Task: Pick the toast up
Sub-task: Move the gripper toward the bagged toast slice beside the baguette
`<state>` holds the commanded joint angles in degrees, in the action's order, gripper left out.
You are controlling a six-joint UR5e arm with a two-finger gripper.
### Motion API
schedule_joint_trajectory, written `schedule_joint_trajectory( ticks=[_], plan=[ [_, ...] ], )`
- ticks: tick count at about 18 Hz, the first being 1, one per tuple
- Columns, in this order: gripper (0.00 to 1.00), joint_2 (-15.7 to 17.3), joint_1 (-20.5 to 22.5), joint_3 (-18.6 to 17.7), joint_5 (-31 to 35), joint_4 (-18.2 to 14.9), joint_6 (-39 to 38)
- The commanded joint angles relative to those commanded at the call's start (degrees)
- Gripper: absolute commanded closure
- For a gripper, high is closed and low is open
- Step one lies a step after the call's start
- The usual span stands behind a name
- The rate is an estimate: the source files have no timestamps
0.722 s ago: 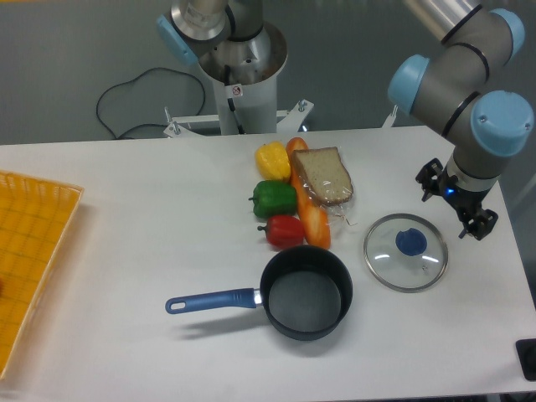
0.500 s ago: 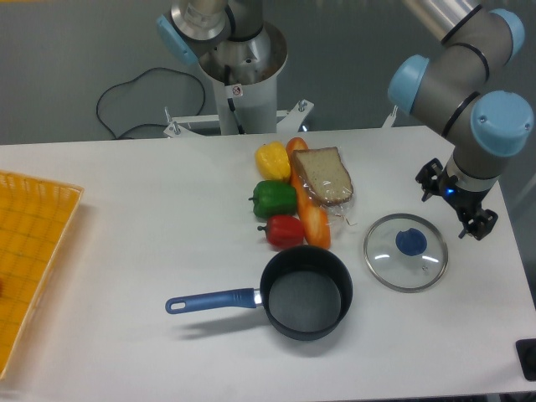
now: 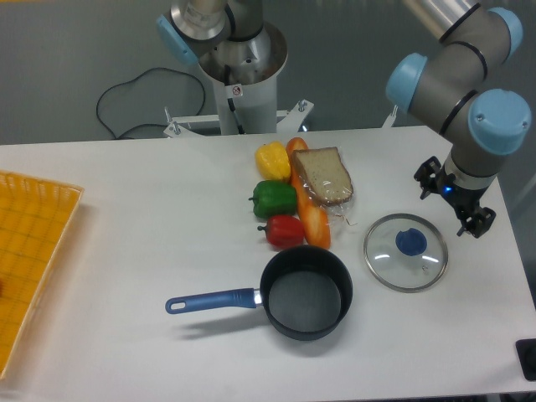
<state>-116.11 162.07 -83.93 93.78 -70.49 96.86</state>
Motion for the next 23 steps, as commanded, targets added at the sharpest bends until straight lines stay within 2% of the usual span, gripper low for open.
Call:
schedule_joint_trajectory(
  ticks=[3,6,9,14,19,23],
  plan=[
    [0.00,1.8,0.2,-2.3,-0.2,0.3,-3.2],
    [0.00,2.2,0.6,-4.2,-0.4,2.4,-4.2],
    [0.00,2.2,0.5,-6.2,-0.4,3.0,-4.2],
    [0.00,3.0,0.5,-10.9,-0.7,5.8,-6.2],
    [0.00,3.7,0.5,-14.0,-1.5,5.9,-10.9],
    [0.00,3.9,0.2,-15.0,-5.0,5.9,-14.6]
  ],
)
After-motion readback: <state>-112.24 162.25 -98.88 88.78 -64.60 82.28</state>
